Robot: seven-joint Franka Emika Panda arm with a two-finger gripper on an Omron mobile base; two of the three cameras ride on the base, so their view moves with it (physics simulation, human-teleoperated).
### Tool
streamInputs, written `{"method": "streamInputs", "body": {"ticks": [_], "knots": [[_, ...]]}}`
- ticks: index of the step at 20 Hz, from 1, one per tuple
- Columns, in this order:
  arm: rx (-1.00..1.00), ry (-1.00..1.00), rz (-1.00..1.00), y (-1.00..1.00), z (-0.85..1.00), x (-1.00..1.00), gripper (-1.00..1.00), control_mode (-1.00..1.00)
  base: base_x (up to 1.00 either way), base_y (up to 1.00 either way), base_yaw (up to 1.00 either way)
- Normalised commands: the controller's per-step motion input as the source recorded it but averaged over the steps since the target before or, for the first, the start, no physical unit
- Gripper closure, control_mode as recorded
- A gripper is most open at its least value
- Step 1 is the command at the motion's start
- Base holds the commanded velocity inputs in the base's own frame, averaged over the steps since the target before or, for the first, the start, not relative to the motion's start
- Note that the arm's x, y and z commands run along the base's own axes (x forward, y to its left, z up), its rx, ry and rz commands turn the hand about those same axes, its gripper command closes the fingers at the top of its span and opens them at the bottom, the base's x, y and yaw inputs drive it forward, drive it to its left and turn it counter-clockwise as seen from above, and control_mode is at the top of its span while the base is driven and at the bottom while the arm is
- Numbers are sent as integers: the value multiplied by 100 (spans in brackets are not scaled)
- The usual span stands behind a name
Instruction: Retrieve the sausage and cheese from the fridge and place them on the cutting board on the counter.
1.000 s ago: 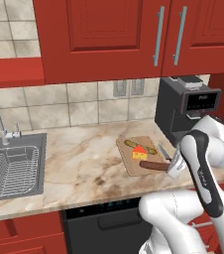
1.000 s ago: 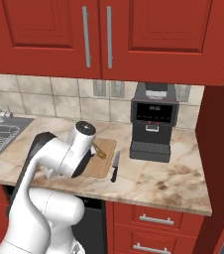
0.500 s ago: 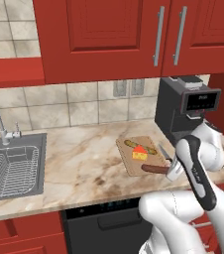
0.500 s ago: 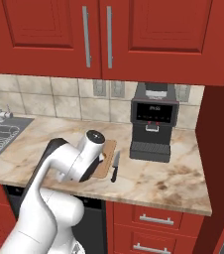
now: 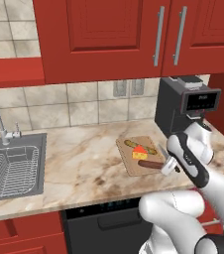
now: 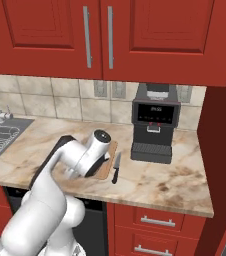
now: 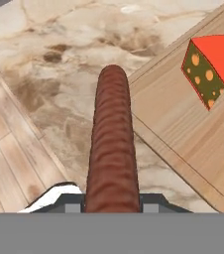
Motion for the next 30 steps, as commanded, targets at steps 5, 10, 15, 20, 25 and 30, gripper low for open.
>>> {"method": "streamInputs", "body": {"ticks": [5, 10, 15, 20, 25, 30], "knots": [[-1, 9, 0, 0, -21, 57, 100, -100, 0, 0, 0], [0, 6, 1, -1, -31, 42, 100, -100, 0, 0, 0], [0, 0, 1, -7, -21, 38, 100, -100, 0, 0, 0], [0, 0, 3, -7, -21, 26, 100, -100, 0, 0, 0], [0, 0, 1, 0, -15, 20, 100, -100, 0, 0, 0], [0, 0, 2, 8, -17, -1, -100, -100, 0, 0, 0]]}}
